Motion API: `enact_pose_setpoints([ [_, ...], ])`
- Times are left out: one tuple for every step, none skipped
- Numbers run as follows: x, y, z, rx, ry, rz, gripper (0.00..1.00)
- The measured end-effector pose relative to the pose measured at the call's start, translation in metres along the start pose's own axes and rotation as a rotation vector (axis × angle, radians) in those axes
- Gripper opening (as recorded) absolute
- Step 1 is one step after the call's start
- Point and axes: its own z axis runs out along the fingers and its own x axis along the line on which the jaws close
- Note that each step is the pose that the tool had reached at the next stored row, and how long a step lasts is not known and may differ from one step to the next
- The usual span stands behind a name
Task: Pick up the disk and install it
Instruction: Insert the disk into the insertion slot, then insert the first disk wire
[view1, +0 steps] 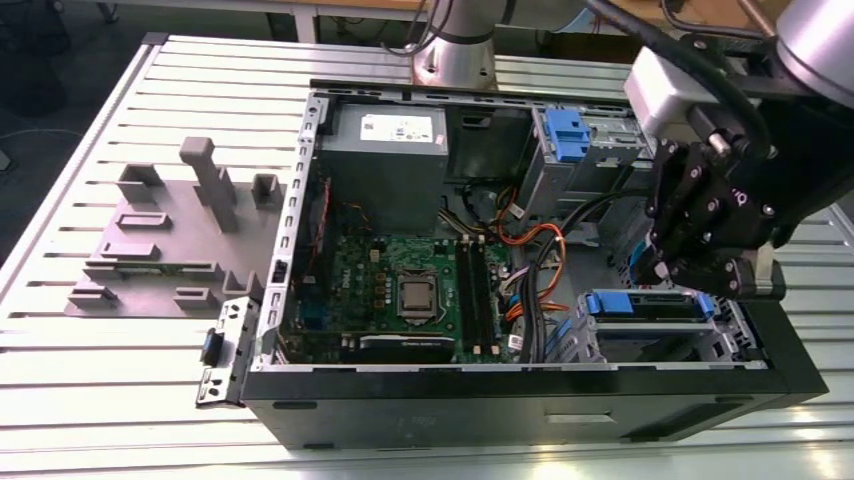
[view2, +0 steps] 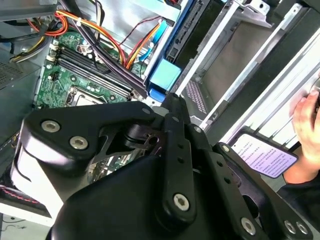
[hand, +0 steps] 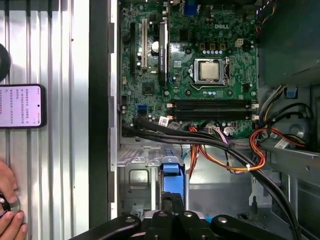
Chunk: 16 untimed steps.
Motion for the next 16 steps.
enact_pose_setpoints([
  [0.0000,-0.0001,0.0018,0.0000,0.0000,0.000,0.11],
  [0.0000,-0.0003,0.0037,0.0000,0.0000,0.000,0.11],
  [0.0001,-0.0004,0.0057,0.0000,0.0000,0.000,0.11],
  [0.0002,-0.0004,0.0074,0.0000,0.0000,0.000,0.11],
  [0.0002,-0.0005,0.0091,0.0000,0.0000,0.000,0.11],
  [0.0002,-0.0005,0.0105,0.0000,0.0000,0.000,0.11],
  [0.0002,-0.0006,0.0118,0.0000,0.0001,0.000,0.11],
  [0.0003,-0.0006,0.0131,0.0000,0.0000,0.000,0.11],
  [0.0003,-0.0006,0.0141,0.0000,-0.0001,0.000,0.11],
  [0.0003,-0.0006,0.0147,0.0000,-0.0003,0.000,0.11],
  [0.0003,-0.0006,0.0147,0.0000,-0.0003,0.000,0.11],
  [0.0003,-0.0006,0.0147,0.0000,-0.0004,0.000,0.11],
  [0.0003,-0.0001,0.0149,0.0001,-0.0007,0.000,0.11],
  [0.0003,0.0005,0.0148,0.0001,-0.0006,0.000,0.11],
  [0.0003,0.0005,0.0148,0.0000,-0.0006,0.000,0.11],
  [0.0003,0.0005,0.0148,0.0001,-0.0006,0.000,0.11],
])
